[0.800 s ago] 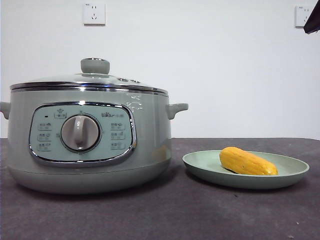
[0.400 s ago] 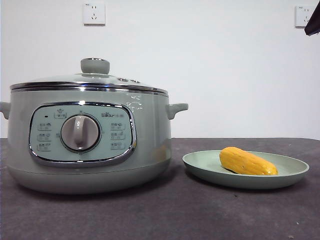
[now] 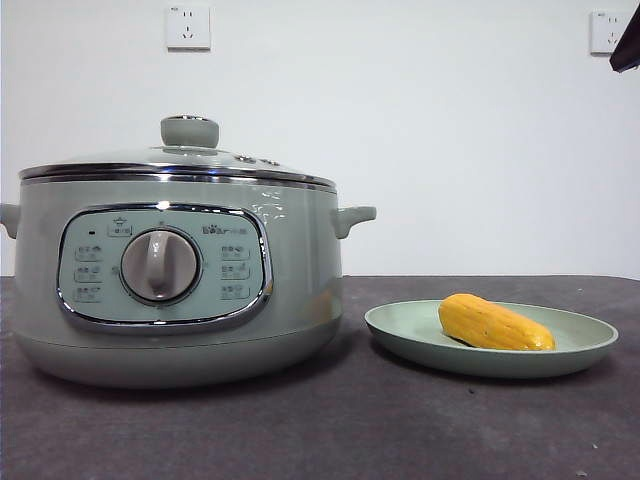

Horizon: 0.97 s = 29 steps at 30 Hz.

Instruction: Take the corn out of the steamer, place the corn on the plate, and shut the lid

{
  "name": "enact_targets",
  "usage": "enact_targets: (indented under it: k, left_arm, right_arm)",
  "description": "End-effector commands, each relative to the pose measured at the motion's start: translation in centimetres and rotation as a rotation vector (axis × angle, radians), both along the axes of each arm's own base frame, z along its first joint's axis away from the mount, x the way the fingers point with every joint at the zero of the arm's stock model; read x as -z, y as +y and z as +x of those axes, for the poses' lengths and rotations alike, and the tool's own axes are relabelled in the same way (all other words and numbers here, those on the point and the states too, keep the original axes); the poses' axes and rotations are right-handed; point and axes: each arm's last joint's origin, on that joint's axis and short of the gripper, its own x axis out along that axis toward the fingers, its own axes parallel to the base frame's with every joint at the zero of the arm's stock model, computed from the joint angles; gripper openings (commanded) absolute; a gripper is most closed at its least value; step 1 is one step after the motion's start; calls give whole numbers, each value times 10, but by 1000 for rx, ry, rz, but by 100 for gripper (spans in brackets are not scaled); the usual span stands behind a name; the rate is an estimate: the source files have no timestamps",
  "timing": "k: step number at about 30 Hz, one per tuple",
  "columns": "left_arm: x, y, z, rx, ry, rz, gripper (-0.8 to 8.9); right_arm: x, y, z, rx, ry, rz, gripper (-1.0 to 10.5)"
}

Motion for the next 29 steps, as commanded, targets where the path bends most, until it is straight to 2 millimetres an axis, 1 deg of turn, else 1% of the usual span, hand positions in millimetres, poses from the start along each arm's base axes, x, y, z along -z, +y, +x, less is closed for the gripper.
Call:
enact_targets:
  k: [1, 13, 18, 21, 24, 26, 29]
  left_arm:
    - [4, 0, 0, -7, 11, -6, -4]
    - [4, 0, 0, -7, 11, -6, -4]
    - [4, 0, 0, -7, 11, -6, -4]
    - [4, 0, 0, -7, 11, -6, -4]
    - [4, 0, 0, -8, 11, -6, -4]
    - [4, 0, 0, -8, 11, -6, -4]
    - [4, 0, 0, -8, 11, -6, -4]
  right_arm:
    - [2, 0, 0, 7, 4, 7, -16]
    - [2, 0, 0, 5, 5, 3, -16]
    - [5, -1, -2, -57, -11, -150, -16]
    - [0, -9, -13, -34, -57, -170, -16]
    - [-7, -20, -24, -6, -159, -142, -16]
    - [-8, -29, -31, 50, -233, -117, -16]
    - [-4, -40, -37, 147, -347, -91, -16]
